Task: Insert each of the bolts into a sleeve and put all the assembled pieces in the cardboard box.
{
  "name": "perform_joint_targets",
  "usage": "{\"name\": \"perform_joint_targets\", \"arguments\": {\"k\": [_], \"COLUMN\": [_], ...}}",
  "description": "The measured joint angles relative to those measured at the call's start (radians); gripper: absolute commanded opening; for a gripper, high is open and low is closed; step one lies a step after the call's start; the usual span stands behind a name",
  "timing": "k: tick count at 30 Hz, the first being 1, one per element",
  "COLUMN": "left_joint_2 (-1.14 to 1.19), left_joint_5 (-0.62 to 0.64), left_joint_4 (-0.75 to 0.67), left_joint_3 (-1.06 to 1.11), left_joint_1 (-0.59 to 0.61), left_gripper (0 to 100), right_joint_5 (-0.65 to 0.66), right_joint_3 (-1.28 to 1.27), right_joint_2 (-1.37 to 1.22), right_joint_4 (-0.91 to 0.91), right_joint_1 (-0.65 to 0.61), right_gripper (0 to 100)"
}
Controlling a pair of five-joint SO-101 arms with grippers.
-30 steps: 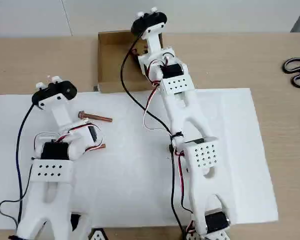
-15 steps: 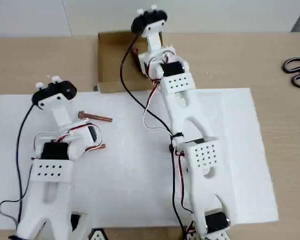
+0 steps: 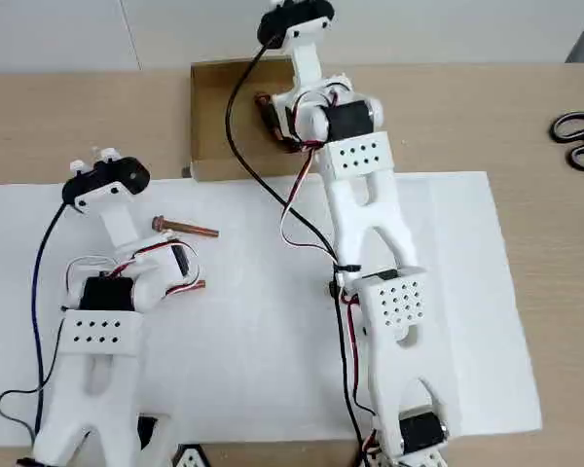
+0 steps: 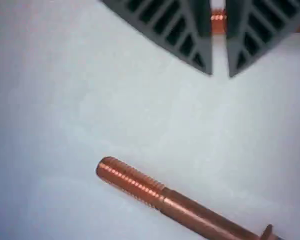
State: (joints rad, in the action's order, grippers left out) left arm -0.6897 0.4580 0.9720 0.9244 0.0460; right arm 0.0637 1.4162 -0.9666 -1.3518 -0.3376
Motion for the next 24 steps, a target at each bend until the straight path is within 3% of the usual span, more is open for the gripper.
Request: {"name": "perform_joint_targets", "arguments": {"k": [6,13,18,24], "left_joint_2": [0.0,0.0,0.0,0.0], "left_joint_5": [0.0,0.0,0.0,0.0], "left_joint_4": [0.0,0.0,0.0,0.0], "left_joint_3": [0.0,0.0,0.0,0.0], "left_joint_1": [0.0,0.0,0.0,0.0], "left_gripper": [1,1,1,1], "right_joint_5": [0.0,-0.003,-0.034,-0.035], "right_joint_3": [0.184,0.201,-0.003,-0.457], "right_joint_2": [0.002,0.005,0.143,0.459], "right_joint_4": [-0.328,-0.381,-0.381,-0.381], "right_joint_1": [0.0,0.044,0.04,0.031], "right_gripper": [22.0,22.0,22.0,22.0]}}
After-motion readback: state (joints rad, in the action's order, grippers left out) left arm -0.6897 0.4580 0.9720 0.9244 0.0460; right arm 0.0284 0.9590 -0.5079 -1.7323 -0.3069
